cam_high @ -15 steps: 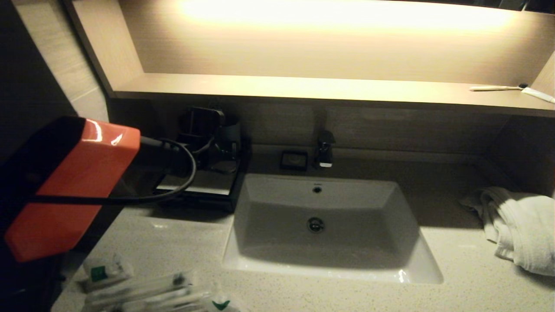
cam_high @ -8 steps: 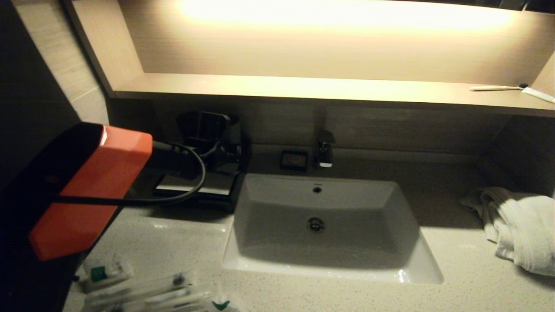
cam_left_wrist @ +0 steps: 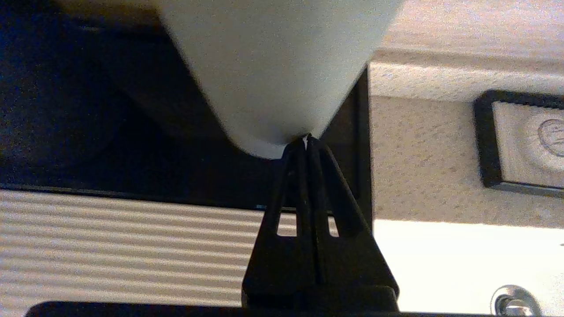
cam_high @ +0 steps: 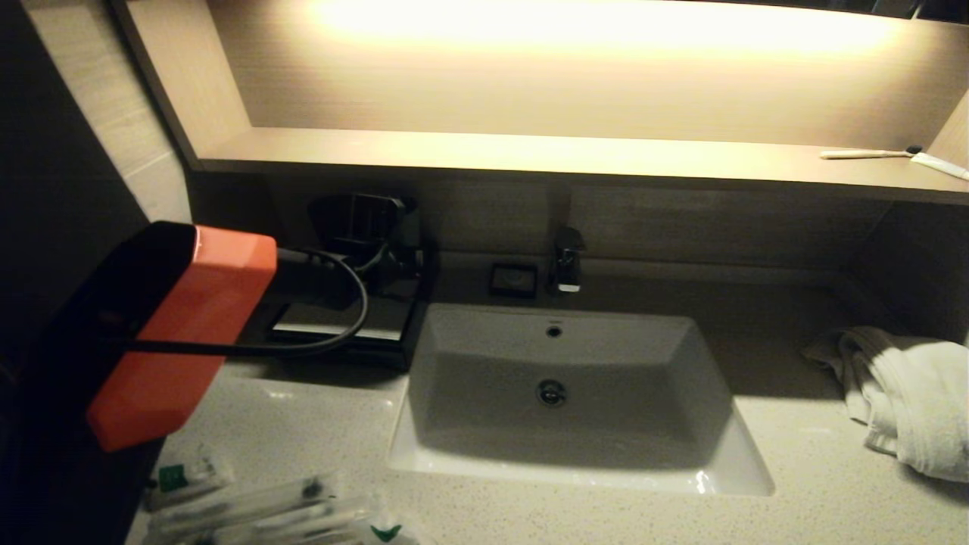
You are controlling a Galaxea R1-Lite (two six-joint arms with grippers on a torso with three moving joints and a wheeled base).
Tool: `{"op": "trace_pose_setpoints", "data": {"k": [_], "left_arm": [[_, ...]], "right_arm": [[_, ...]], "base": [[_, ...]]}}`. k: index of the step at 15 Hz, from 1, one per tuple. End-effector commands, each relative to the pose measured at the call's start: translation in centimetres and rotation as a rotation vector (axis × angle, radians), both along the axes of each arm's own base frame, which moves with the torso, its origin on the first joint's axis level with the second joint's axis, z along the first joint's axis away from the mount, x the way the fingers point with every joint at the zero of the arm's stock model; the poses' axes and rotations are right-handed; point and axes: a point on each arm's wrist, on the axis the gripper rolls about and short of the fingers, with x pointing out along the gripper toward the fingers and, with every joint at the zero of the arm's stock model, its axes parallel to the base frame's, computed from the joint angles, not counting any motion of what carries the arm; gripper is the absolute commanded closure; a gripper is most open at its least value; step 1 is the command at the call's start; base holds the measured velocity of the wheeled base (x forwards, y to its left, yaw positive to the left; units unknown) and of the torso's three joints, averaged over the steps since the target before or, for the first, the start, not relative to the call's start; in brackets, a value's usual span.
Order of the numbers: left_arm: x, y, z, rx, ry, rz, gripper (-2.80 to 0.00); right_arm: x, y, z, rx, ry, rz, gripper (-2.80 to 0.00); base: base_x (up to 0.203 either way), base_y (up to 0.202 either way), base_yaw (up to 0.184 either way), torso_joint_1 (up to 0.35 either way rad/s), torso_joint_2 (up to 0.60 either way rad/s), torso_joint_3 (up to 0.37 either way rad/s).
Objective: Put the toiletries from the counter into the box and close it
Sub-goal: Place the cup on the storage box
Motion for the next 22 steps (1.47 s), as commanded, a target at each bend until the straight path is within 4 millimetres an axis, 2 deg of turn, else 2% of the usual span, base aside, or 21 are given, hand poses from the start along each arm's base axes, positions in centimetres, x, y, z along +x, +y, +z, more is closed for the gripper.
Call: {"op": "trace_pose_setpoints", "data": {"k": [1,5,9,11,17,19,22], "left_arm": [[0.3,-0.1,-0.3,0.0,-0.001,0.001,0.0],[-0.1,0.0,0.2,-0.005,-0.003,0.002,0.0],[-2.8,0.8,0.9,0.012,0.041,0.007,0.0],[-4.8,1.5,1.9,0.017,0.054,0.008,0.0],[-12.6,4.3,5.7,0.012,0.03,0.007,0.0],[-15.5,5.3,6.2,0.017,0.037,0.006,0.0],[-19.4,6.7,5.5,0.031,0.076,0.006,0.0]], "right_arm": [[0.0,0.0,0.0,0.0,0.0,0.0,0.0],[0.0,0.0,0.0,0.0,0.0,0.0,0.0],[0.0,0.0,0.0,0.0,0.0,0.0,0.0],[0.0,0.0,0.0,0.0,0.0,0.0,0.0],[0.0,0.0,0.0,0.0,0.0,0.0,0.0],[0.0,0.0,0.0,0.0,0.0,0.0,0.0],[0.0,0.0,0.0,0.0,0.0,0.0,0.0]], "base": [[0.0,0.0,0.0,0.0,0.0,0.0],[0.0,0.0,0.0,0.0,0.0,0.0],[0.0,0.0,0.0,0.0,0.0,0.0],[0.0,0.0,0.0,0.0,0.0,0.0],[0.0,0.0,0.0,0.0,0.0,0.0],[0.0,0.0,0.0,0.0,0.0,0.0],[0.0,0.0,0.0,0.0,0.0,0.0]]}}
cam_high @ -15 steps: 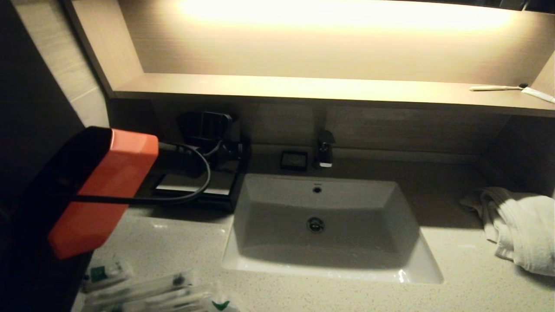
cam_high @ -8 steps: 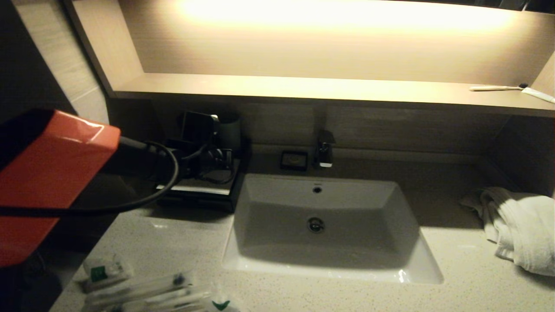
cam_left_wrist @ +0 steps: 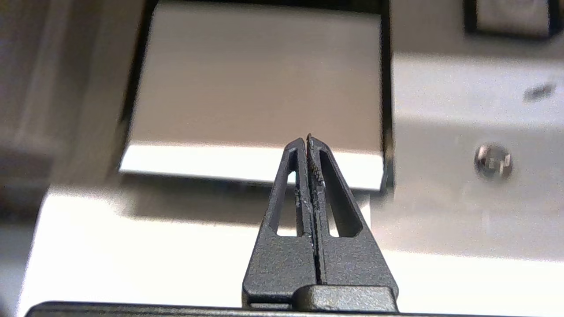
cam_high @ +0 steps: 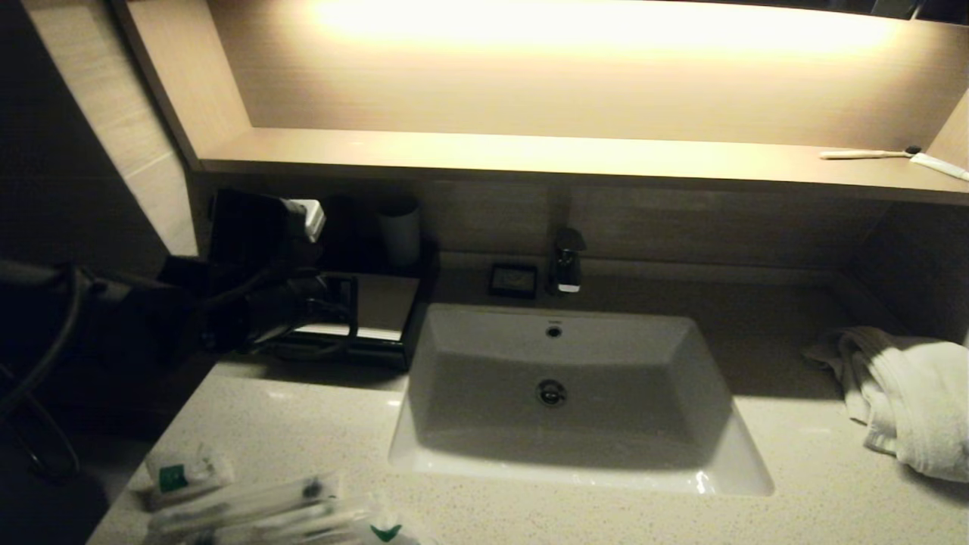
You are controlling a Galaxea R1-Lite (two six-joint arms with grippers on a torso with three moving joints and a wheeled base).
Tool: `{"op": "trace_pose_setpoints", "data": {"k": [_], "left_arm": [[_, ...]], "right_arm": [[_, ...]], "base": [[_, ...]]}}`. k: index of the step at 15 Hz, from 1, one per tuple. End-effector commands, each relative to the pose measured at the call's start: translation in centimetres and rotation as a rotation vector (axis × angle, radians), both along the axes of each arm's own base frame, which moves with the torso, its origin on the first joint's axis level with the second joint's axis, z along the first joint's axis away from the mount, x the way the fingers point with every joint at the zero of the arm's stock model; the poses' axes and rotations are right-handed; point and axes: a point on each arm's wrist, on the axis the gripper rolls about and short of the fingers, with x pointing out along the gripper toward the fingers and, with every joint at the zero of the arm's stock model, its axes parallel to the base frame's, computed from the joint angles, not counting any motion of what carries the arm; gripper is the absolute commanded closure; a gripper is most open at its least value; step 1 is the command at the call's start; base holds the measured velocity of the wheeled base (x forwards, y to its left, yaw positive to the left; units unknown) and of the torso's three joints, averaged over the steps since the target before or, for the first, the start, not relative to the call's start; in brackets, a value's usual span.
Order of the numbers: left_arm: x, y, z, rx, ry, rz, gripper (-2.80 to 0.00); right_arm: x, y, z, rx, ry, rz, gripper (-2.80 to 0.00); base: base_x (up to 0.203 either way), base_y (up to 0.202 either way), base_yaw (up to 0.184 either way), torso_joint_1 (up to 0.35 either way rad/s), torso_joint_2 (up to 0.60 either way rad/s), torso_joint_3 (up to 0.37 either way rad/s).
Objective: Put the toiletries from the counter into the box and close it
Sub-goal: Open the drawer
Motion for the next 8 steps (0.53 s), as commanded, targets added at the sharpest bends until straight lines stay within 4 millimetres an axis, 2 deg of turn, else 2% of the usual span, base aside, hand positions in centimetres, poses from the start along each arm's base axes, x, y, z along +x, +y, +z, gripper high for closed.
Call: {"op": "trace_pose_setpoints", "data": {"k": [1,4,8], "left_arm": [[-3.9,1.4,1.3,-0.016,-0.033,0.002,0.0],[-7.4,2.7,0.4,-0.013,-0.017,0.001,0.0],[-8.7,3.4,-1.4,-0.011,-0.024,0.006,0.0]], "right_arm": [[0.0,0.0,0.0,0.0,0.0,0.001,0.0],[0.0,0.0,0.0,0.0,0.0,0.001,0.0],[0.0,0.0,0.0,0.0,0.0,0.001,0.0]], "base": [[0.0,0.0,0.0,0.0,0.0,0.0],[0.0,0.0,0.0,0.0,0.0,0.0],[0.0,0.0,0.0,0.0,0.0,0.0]]}}
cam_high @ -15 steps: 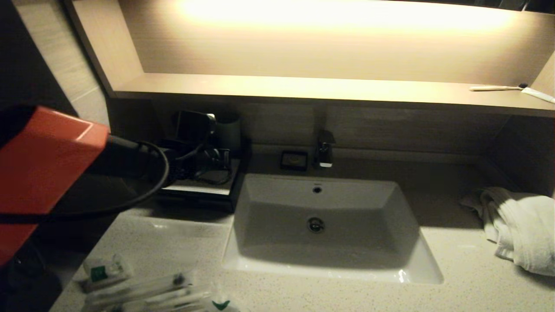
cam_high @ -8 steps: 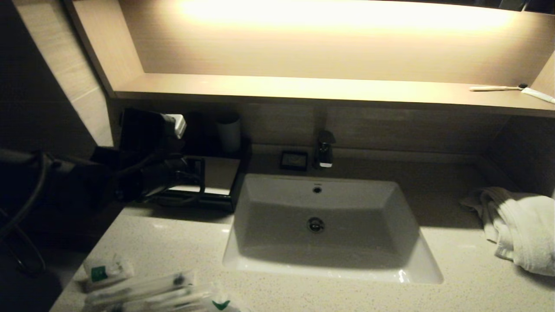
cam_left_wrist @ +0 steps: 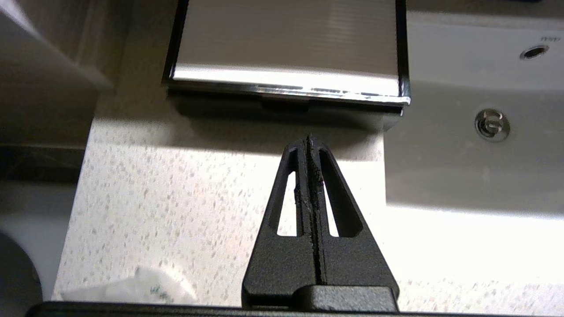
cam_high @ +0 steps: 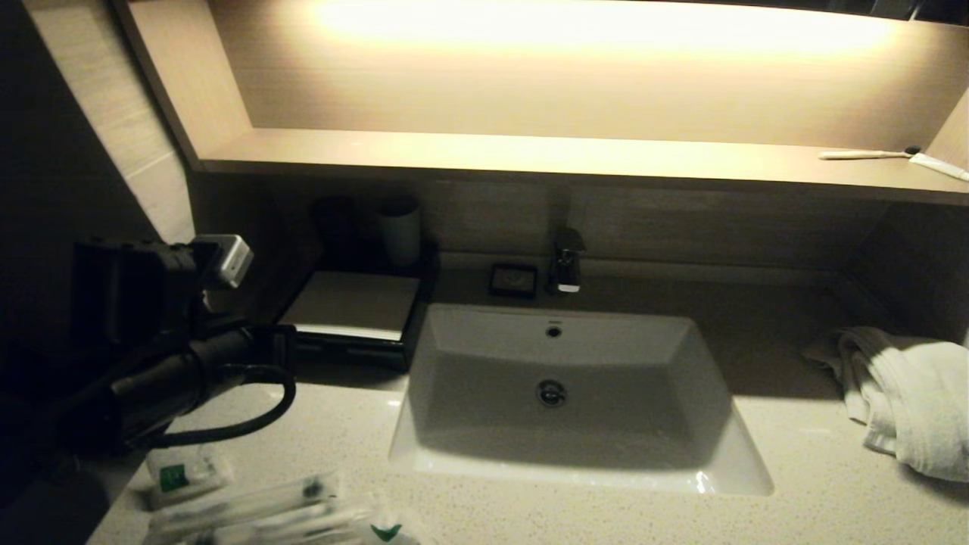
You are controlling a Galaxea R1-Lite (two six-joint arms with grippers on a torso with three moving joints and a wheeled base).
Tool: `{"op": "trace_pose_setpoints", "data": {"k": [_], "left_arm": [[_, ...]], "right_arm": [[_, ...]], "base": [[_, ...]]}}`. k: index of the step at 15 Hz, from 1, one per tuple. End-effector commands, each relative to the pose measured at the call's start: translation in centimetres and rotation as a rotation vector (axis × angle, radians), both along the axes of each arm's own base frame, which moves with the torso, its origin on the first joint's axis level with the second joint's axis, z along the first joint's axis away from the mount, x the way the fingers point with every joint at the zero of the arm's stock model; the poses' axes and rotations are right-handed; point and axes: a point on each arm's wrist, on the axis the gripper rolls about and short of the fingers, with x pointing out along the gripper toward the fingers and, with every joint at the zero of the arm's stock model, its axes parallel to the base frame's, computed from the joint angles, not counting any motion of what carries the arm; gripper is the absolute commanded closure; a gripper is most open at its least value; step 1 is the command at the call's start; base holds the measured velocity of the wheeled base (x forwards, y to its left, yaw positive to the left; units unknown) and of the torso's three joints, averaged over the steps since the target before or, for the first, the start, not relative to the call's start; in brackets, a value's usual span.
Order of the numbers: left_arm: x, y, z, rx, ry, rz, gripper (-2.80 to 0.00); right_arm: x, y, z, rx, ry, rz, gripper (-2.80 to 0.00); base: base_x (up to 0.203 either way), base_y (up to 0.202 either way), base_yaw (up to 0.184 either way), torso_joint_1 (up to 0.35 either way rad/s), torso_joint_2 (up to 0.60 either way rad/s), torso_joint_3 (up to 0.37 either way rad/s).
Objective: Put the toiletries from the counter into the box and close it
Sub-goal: Open the drawer
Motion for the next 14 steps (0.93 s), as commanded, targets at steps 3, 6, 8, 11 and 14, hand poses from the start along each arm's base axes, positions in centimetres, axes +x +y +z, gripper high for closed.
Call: {"op": "trace_pose_setpoints", "data": {"k": [3,6,8,11,14], "left_arm": [[0.1,0.0,-1.9,-0.009,-0.007,-0.031,0.0],[1.7,0.2,-3.8,0.002,0.004,-0.052,0.0],[2.9,1.1,-5.1,0.0,0.011,-0.055,0.0],[4.4,2.2,-6.6,-0.022,0.004,-0.066,0.0],[5.0,2.2,-7.5,-0.041,-0.004,-0.095,0.0]], "right_arm": [[0.0,0.0,0.0,0.0,0.0,0.0,0.0],[0.0,0.0,0.0,0.0,0.0,0.0,0.0],[0.0,0.0,0.0,0.0,0.0,-0.001,0.0],[0.0,0.0,0.0,0.0,0.0,0.0,0.0],[0.0,0.0,0.0,0.0,0.0,0.0,0.0]], "base": [[0.0,0.0,0.0,0.0,0.0,0.0],[0.0,0.0,0.0,0.0,0.0,0.0],[0.0,0.0,0.0,0.0,0.0,0.0],[0.0,0.0,0.0,0.0,0.0,0.0],[0.0,0.0,0.0,0.0,0.0,0.0]]}}
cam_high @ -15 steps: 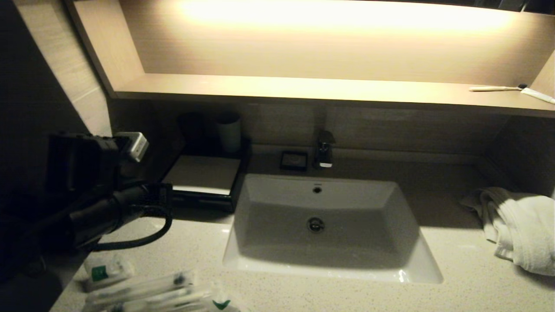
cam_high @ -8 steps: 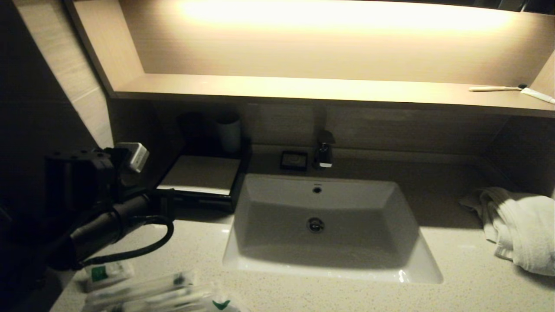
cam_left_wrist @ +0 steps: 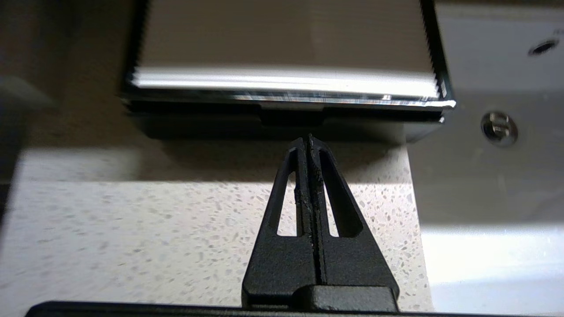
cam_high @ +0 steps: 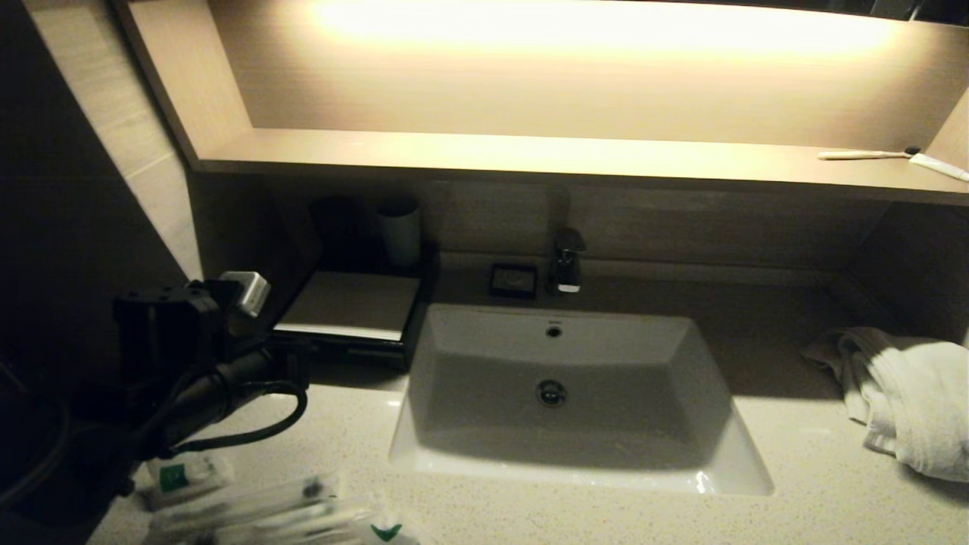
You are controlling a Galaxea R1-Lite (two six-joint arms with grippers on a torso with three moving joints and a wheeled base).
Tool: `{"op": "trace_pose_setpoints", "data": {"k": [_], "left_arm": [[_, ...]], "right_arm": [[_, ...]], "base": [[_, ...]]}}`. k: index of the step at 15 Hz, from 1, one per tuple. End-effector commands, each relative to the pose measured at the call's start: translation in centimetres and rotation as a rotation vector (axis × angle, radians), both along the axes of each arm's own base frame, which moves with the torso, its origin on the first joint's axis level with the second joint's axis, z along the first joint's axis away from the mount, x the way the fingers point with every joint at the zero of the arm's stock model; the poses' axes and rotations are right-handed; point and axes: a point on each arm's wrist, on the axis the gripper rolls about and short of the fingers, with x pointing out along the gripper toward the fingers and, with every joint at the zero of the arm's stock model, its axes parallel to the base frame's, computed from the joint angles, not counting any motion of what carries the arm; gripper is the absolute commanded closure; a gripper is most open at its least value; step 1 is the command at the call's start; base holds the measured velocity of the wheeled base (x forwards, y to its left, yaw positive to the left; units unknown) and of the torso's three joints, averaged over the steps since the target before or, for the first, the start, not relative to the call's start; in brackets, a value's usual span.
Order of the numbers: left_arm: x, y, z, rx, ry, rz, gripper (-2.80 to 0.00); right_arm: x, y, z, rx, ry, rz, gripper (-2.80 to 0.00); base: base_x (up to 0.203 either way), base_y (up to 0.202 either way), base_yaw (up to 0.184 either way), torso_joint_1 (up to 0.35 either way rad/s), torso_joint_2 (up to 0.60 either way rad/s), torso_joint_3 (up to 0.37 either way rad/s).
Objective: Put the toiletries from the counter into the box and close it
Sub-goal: Open the drawer
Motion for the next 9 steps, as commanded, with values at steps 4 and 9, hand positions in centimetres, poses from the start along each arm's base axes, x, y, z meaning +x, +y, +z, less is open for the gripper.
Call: {"op": "trace_pose_setpoints", "data": {"k": [4,9], "left_arm": [[1.0,-0.1,-2.7,0.009,0.076,-0.016,0.0],[1.5,-0.2,-3.6,0.011,0.075,-0.014,0.0]], "right_arm": [[0.0,0.0,0.0,0.0,0.0,0.0,0.0],[0.0,0.0,0.0,0.0,0.0,0.0,0.0]], "base": [[0.0,0.0,0.0,0.0,0.0,0.0],[0.0,0.0,0.0,0.0,0.0,0.0]]}}
